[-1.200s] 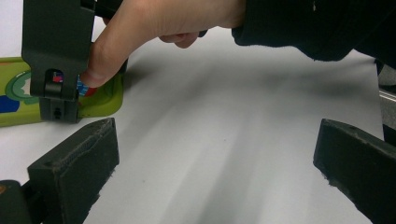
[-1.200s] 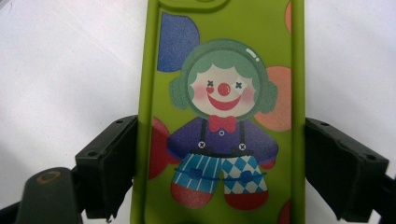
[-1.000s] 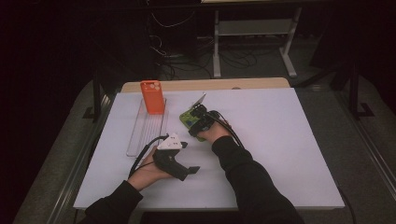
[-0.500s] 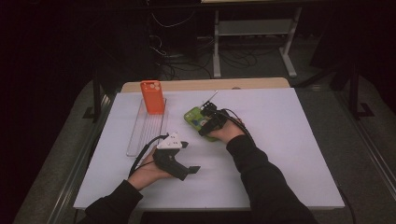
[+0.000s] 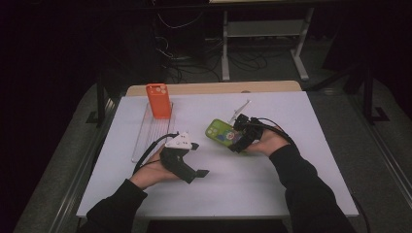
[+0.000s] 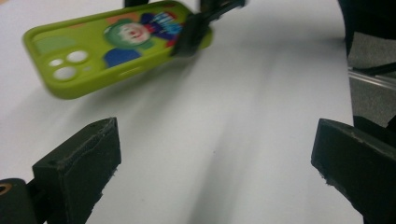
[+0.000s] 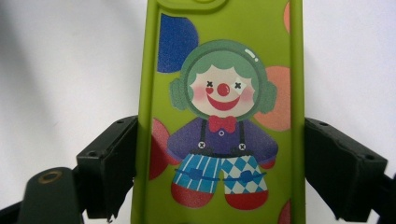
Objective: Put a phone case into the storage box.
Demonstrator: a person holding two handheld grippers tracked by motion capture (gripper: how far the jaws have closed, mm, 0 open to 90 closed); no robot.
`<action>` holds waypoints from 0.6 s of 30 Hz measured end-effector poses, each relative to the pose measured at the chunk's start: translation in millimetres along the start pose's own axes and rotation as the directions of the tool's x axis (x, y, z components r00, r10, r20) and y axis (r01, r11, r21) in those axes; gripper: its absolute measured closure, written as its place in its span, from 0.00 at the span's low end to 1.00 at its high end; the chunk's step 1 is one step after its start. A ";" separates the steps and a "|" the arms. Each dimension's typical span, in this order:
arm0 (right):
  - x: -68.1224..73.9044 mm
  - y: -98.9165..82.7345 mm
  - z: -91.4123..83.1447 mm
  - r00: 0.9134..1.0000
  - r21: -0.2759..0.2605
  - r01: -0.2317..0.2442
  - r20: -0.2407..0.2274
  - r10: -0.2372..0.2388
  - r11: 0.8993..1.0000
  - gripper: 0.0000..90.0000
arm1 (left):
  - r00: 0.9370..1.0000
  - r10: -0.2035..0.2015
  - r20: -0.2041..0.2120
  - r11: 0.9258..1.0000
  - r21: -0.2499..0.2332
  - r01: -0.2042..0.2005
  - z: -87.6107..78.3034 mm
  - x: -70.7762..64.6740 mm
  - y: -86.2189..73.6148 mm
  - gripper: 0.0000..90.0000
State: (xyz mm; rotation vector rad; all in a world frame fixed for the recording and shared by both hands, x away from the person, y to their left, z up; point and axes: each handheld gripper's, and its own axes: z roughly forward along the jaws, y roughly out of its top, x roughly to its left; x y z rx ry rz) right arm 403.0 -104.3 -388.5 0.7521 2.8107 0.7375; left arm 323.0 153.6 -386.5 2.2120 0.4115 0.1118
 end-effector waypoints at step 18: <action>18.9 -25.8 -19.7 0.983 -0.019 0.164 -0.085 -0.165 0.986 0.17 | 0.991 0.128 0.048 0.988 0.084 -0.131 -2.3 15.2 22.0 0.00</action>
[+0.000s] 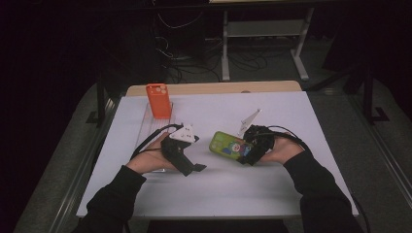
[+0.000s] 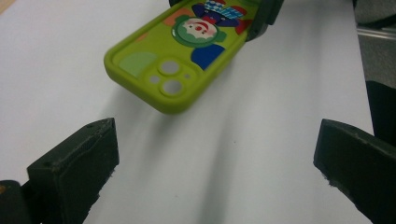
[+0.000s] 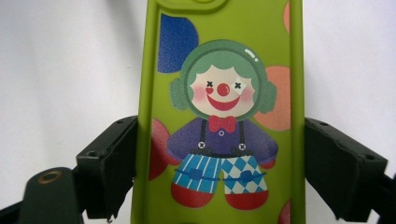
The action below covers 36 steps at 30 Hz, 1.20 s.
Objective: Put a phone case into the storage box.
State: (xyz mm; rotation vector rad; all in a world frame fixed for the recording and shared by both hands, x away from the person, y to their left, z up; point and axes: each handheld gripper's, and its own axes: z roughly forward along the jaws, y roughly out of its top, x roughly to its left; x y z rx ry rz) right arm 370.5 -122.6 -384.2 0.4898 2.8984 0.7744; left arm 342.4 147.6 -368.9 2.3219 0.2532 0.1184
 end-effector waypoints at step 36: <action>52.7 37.2 5.4 0.962 -0.016 0.243 -0.123 -0.243 0.970 0.17 | 0.984 0.101 0.150 0.989 0.094 -0.116 25.2 -10.2 0.2 0.00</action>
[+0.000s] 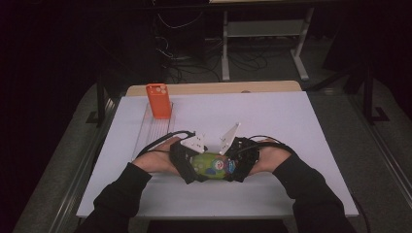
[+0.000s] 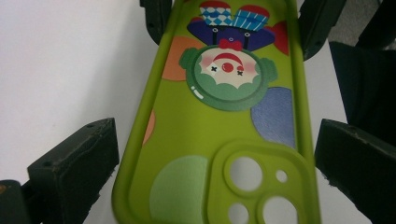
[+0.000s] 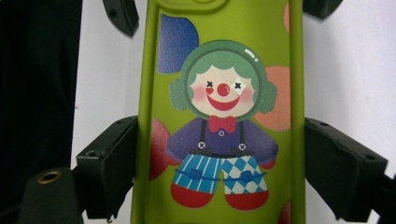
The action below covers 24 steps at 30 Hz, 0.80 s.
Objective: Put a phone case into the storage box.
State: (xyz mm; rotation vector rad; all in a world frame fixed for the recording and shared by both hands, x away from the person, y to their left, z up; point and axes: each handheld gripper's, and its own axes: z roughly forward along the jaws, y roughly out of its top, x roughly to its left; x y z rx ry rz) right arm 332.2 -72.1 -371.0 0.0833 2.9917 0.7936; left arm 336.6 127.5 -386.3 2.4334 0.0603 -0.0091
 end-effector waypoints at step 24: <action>2.5 3.4 2.6 1.000 0.013 0.011 -0.016 -0.011 1.000 0.16 | 0.999 0.003 0.043 1.000 0.015 -0.003 6.2 -0.8 -2.8 0.14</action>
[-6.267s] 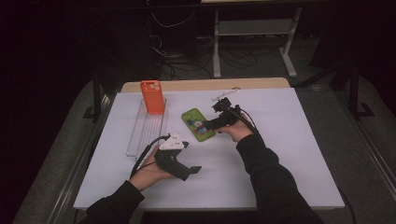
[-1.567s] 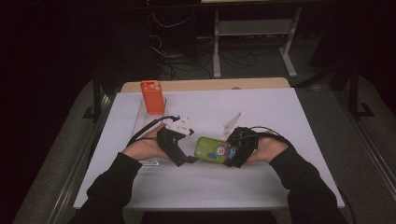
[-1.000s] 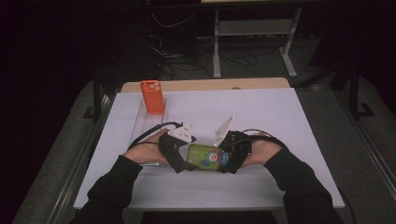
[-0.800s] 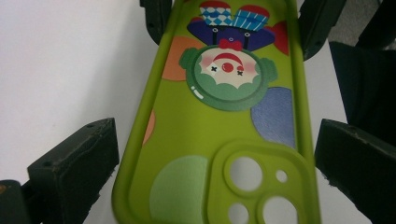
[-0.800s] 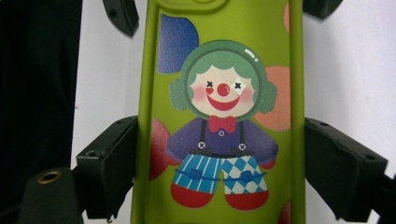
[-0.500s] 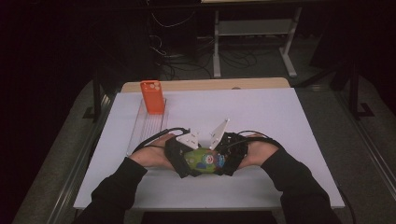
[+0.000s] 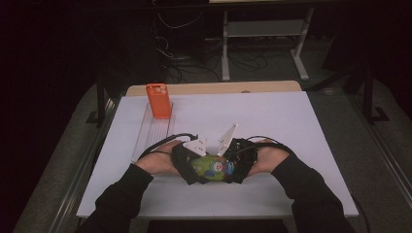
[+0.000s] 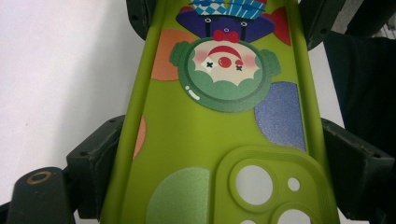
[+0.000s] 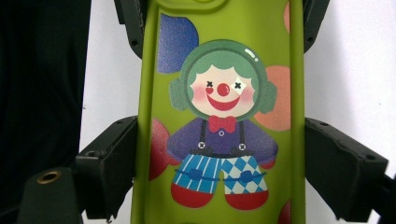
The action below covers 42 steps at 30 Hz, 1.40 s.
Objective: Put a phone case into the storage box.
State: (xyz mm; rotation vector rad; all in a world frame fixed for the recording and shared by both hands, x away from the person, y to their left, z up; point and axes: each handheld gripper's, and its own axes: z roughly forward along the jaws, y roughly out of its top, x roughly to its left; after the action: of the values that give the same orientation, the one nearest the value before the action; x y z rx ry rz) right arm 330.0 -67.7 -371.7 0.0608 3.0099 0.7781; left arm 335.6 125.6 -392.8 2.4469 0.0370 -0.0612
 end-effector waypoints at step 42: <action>-3.2 -66.9 -20.6 0.810 -0.340 -0.481 0.180 0.558 0.808 0.01 | 0.894 -0.335 -0.297 0.939 -0.184 0.290 -14.4 9.8 -10.4 0.17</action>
State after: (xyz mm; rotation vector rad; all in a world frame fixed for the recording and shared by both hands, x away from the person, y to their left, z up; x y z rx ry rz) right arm 330.4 -136.2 -386.0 0.9498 2.5934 1.1150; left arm 345.5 142.9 -388.9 2.2679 0.5662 0.1975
